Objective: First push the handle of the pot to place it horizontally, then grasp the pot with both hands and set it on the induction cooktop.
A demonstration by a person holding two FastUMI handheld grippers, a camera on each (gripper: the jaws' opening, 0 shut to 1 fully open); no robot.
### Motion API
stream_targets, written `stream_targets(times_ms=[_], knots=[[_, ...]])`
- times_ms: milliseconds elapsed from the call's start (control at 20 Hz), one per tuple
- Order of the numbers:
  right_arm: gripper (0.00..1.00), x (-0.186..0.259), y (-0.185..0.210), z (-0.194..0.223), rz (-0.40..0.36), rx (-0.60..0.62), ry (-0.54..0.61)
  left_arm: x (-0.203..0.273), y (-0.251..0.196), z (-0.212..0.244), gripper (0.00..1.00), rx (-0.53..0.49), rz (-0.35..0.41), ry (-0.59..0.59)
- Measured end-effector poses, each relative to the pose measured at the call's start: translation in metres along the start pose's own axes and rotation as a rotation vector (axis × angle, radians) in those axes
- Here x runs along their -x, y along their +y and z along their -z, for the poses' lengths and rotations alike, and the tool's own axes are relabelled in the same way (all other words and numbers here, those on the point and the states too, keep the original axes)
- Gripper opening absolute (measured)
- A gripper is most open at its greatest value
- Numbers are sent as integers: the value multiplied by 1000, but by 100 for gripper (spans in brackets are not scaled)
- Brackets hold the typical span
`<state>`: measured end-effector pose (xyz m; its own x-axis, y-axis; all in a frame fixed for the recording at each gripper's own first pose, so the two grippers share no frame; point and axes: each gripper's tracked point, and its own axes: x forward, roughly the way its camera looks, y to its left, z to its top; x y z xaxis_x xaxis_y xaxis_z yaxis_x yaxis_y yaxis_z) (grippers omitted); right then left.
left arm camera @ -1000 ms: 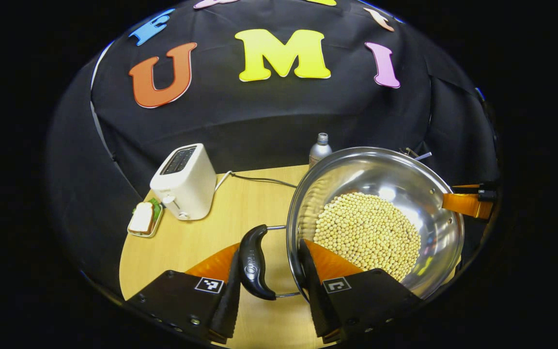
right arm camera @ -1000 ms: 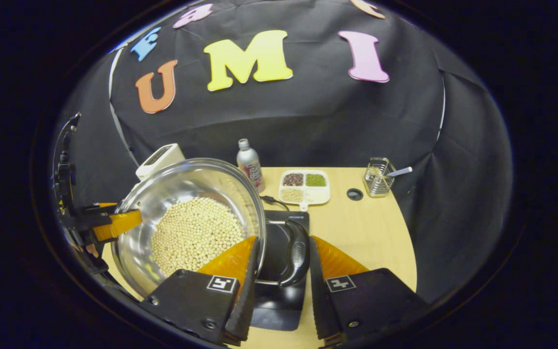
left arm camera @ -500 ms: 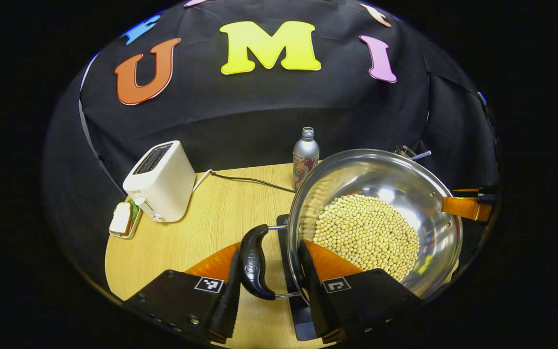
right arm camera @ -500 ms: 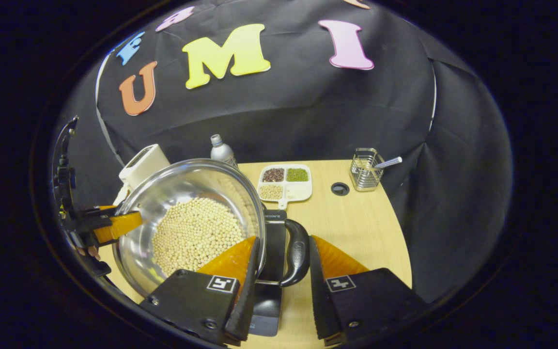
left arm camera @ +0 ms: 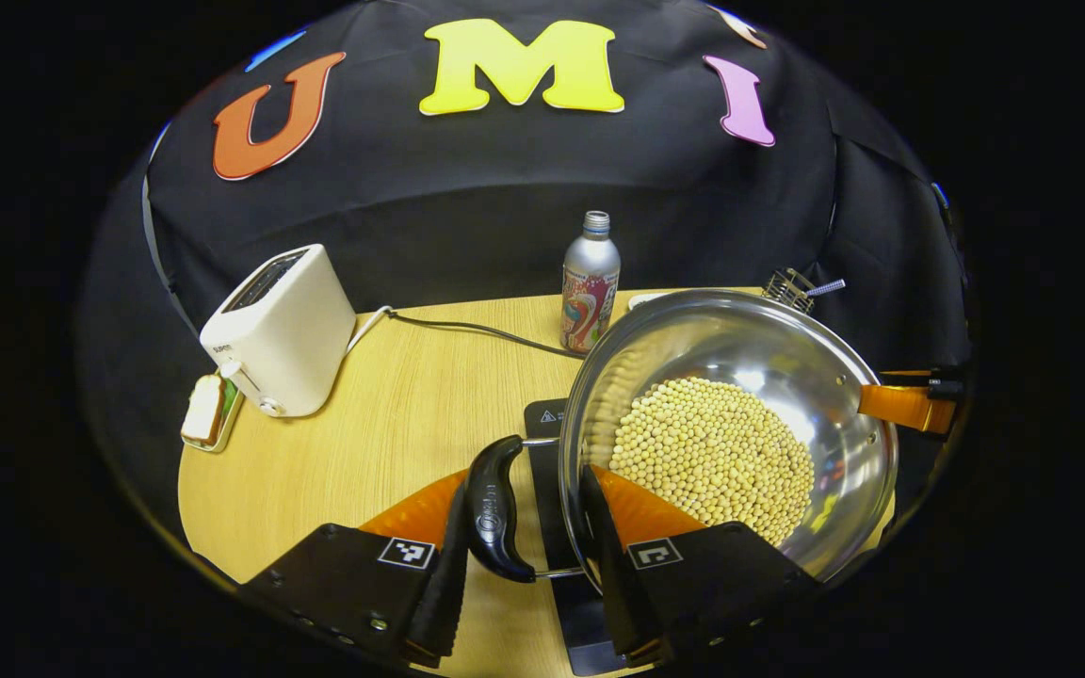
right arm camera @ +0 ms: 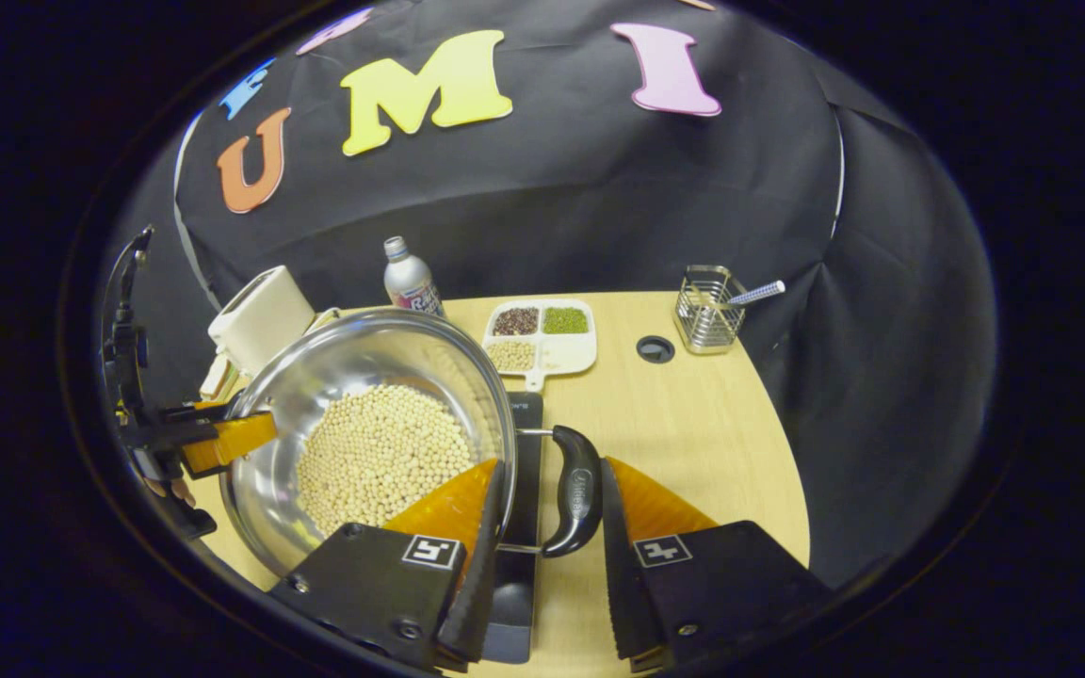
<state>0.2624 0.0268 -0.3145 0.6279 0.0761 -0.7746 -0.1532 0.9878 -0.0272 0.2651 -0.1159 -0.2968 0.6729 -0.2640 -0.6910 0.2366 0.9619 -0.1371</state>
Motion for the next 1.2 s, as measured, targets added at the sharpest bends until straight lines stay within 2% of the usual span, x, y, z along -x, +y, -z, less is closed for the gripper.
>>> stream_targets(times_ms=[200,250,300,500,900,950,1000,1050,1100,1150,1200], knots=[[53,-18,-2,12,5,-10,7,-17,1,11,59,5,4,10],[51,-23,-2,17,6,-16,18,-23,2,16,59,6,4,23],[53,-27,-2,20,0,-27,12,-18,4,5,59,-2,3,-21],[51,-26,-3,17,-10,-29,1,-24,4,12,59,11,8,-9],[61,-27,-5,17,3,-28,-48,-23,4,9,60,27,19,-54],[65,-27,-6,19,9,-25,-55,-21,5,8,73,25,12,-67],[67,-25,-5,21,13,-15,-62,-20,4,8,63,17,9,-79],[71,-22,-7,22,29,-2,-78,-18,6,8,76,12,-9,-90],[74,-18,-9,21,40,8,-100,-16,8,10,76,5,-21,-91],[77,-12,-9,19,47,12,-127,-15,10,10,63,9,-33,-96],[78,-5,-7,16,46,6,-156,-9,12,11,76,21,-42,-103]])
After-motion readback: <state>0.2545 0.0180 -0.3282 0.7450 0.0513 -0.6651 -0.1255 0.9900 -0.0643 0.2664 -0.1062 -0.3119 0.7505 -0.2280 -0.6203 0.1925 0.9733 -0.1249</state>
